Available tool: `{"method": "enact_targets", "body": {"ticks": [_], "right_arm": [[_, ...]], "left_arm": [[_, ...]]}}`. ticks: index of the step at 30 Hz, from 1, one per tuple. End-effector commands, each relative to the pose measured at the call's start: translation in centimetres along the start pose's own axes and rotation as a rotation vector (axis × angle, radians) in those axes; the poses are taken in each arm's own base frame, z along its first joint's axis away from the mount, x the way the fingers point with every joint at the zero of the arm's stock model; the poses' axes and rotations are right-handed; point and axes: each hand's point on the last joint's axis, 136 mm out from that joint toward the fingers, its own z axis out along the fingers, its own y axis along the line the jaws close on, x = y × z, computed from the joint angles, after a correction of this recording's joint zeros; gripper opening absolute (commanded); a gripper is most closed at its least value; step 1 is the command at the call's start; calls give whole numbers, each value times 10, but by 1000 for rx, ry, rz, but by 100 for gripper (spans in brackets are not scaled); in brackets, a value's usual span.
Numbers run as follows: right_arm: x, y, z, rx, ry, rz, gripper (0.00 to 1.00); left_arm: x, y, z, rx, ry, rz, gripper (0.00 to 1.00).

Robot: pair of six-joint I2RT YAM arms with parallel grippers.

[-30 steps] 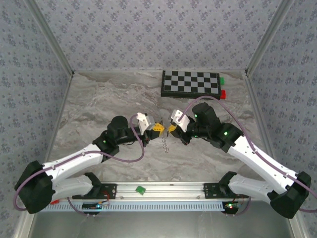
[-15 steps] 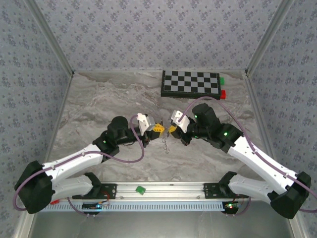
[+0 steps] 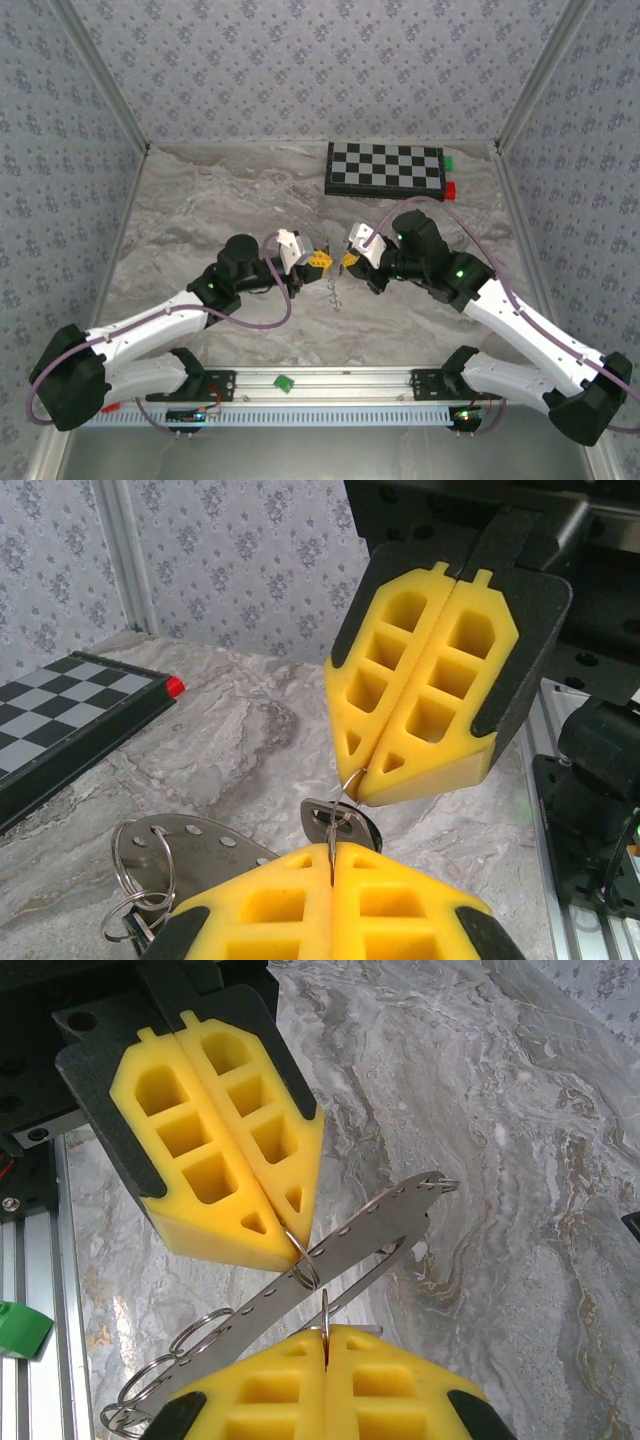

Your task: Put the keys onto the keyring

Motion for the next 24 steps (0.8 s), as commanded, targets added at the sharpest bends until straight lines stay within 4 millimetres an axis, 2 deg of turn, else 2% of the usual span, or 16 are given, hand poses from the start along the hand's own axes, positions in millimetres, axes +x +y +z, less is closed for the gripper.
{"method": "enact_targets", "body": {"ticks": [1,24], "right_arm": [[-2,-2,-1,11,-15,-16,0],[0,9,4,-36,-5,-22,0]], "left_arm": [[-12,-10,0,42,-29,33,0],[-10,-8,1,35,-20,29,0]]}}
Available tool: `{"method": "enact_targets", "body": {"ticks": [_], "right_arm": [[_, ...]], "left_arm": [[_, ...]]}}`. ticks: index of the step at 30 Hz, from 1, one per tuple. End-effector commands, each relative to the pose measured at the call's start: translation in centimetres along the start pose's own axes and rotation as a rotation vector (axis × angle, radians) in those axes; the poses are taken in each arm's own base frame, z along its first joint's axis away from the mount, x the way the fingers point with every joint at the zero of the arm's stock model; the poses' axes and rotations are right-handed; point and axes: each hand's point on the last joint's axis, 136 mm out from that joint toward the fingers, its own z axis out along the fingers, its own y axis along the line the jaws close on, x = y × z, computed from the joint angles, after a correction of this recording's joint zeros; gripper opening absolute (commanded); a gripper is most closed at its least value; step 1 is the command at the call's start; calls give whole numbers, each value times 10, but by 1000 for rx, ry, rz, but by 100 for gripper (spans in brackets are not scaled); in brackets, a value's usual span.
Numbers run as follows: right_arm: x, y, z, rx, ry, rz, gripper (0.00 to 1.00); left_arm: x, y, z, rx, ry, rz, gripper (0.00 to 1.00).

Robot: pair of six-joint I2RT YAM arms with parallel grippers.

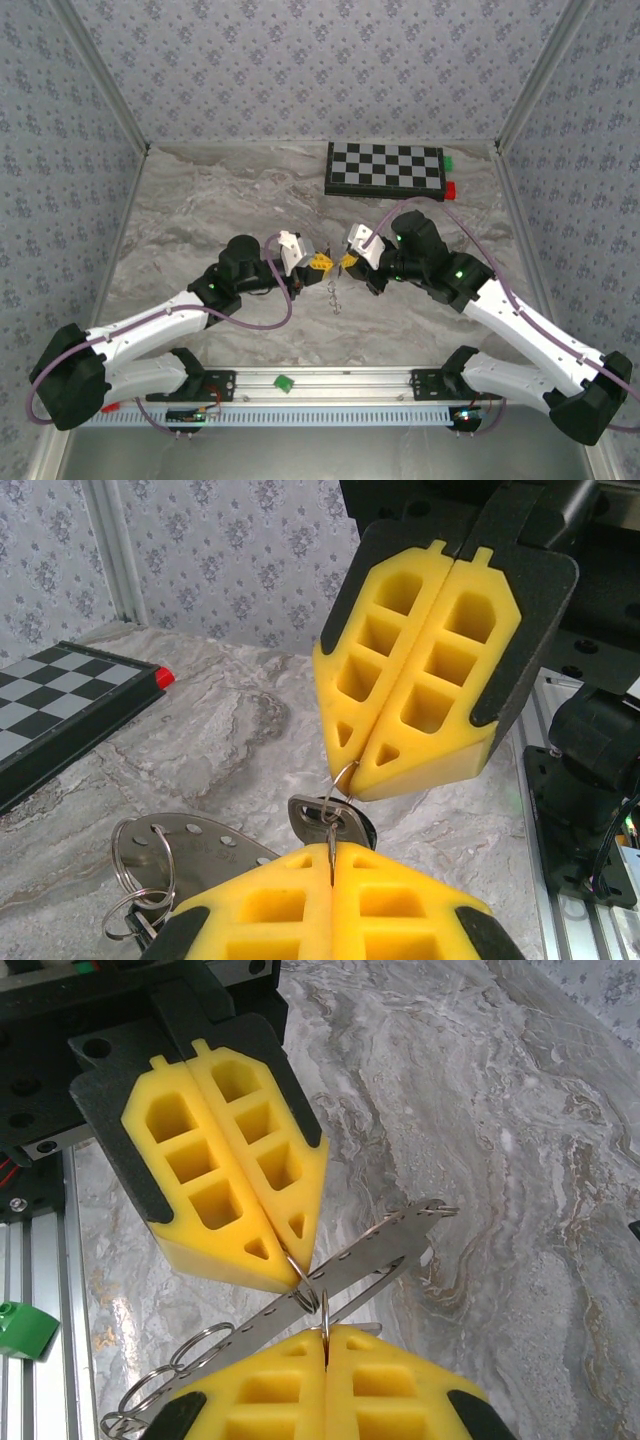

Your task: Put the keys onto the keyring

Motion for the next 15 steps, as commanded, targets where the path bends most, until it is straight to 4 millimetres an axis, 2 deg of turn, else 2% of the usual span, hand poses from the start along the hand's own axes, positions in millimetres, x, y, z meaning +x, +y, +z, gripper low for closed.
{"method": "enact_targets", "body": {"ticks": [1,15], "right_arm": [[2,5,4,-25,4,-15,0],[4,11,6,-36,21,-30,0]], "left_arm": [[-15,-5,0,21,-37,37,0],[-12,-2,1,3,-28,33,0]]}}
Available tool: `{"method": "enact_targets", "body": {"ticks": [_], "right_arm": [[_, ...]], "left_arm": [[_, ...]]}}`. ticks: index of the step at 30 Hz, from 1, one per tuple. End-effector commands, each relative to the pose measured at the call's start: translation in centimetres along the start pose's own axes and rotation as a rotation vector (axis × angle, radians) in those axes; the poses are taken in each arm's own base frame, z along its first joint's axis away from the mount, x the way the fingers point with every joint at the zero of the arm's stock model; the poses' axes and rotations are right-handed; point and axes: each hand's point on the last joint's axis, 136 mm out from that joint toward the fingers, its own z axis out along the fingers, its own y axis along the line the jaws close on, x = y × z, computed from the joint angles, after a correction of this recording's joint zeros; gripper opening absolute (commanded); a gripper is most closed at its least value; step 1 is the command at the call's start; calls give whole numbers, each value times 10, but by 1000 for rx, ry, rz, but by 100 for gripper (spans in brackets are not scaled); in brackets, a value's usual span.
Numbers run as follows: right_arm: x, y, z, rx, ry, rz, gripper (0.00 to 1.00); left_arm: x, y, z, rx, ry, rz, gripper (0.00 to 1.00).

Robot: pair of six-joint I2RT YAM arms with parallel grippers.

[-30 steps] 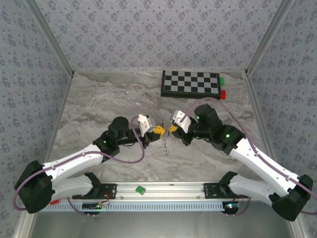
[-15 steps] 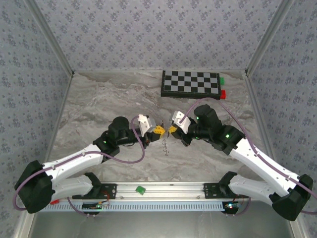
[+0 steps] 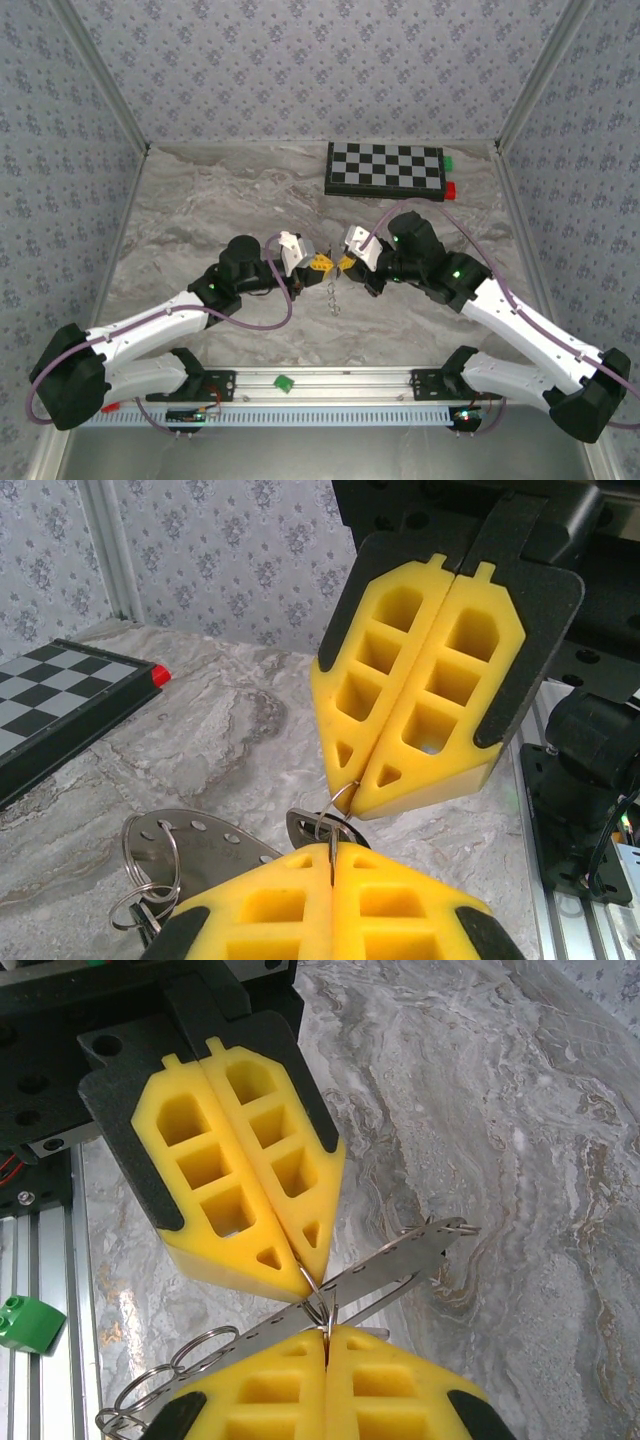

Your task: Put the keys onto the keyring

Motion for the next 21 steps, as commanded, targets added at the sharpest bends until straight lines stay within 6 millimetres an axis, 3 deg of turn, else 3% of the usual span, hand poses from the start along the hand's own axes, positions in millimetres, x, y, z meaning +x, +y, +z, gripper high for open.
{"method": "enact_targets", "body": {"ticks": [1,12,21], "right_arm": [[3,5,2,-14,13,-22,0],[9,-7,-13,98,29,-112,0],[20,-2,-11,96,62,-281,0]], "left_arm": [[-14,-1,0,-3,-33,36,0],[-7,-5,0,17,4,77,0],[2,-13,4,24,49,147,0]]}}
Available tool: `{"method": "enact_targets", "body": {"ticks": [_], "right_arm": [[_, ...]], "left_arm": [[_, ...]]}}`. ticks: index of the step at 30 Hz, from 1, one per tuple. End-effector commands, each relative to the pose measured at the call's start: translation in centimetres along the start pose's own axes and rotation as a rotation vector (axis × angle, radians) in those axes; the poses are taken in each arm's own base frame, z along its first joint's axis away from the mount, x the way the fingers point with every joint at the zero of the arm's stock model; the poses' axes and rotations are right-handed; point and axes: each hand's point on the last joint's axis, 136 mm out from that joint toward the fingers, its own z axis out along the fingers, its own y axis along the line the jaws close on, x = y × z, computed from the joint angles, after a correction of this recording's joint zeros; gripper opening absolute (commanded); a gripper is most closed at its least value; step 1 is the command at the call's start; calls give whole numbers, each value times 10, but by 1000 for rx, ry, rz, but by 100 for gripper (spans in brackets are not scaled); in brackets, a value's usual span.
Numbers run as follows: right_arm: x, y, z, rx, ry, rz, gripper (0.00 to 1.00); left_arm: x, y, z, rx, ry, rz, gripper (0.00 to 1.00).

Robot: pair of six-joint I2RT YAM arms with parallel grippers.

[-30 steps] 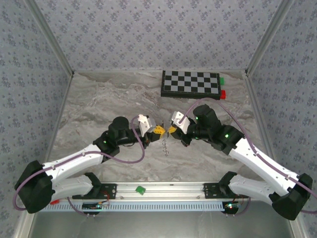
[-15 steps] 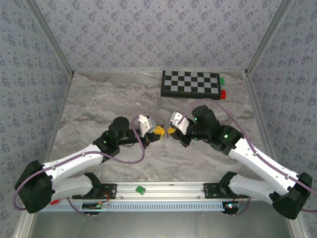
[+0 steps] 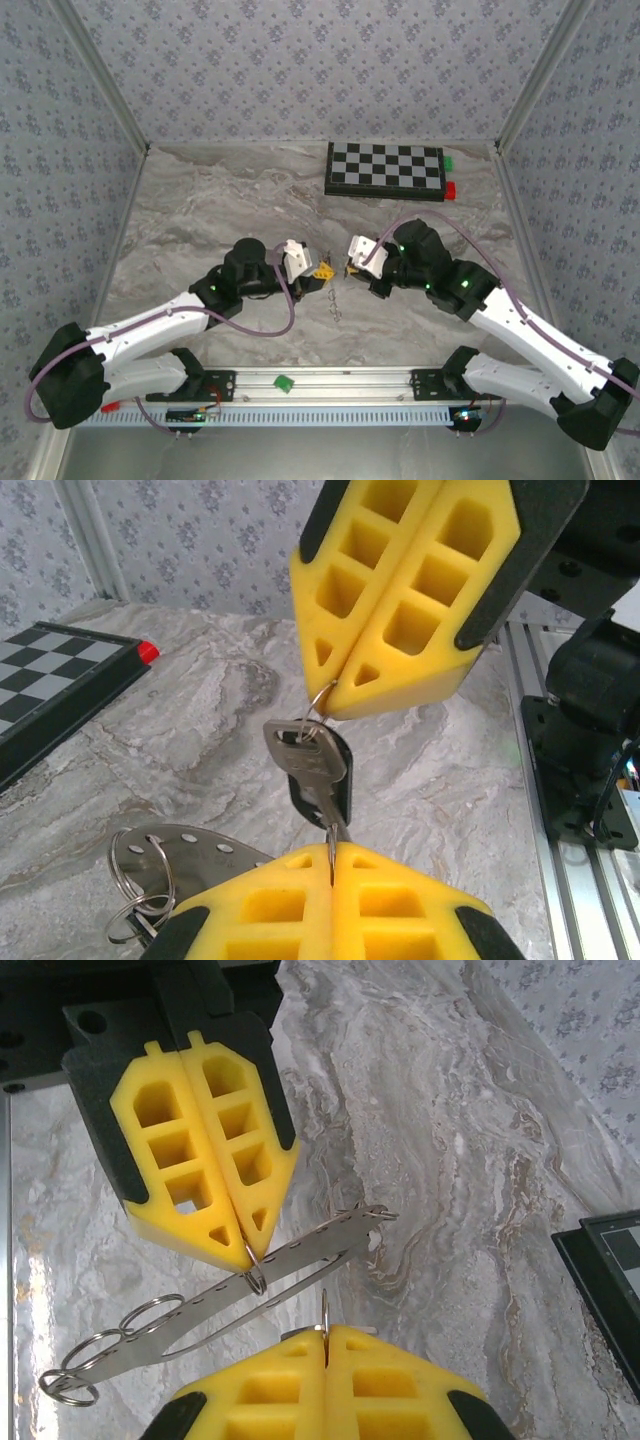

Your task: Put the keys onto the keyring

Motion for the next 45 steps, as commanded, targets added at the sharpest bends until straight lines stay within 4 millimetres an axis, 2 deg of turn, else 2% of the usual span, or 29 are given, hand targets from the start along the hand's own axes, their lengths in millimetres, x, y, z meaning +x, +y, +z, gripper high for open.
{"method": "enact_targets", "body": {"ticks": [1,14,25,45], "right_arm": [[8,7,1,-2,26,-103,0],[21,18,10,-20,91,-187,0],[18,22,17,-40,89,-193,0],[12,22,18,-39,58,-183,0]], "left_arm": [[-17,-1,1,-12,-20,80,0],[-15,3,1,-63,-5,116,0],[-14,1,2,-60,2,123,0],[-13,-1,3,-43,1,117,0]]}}
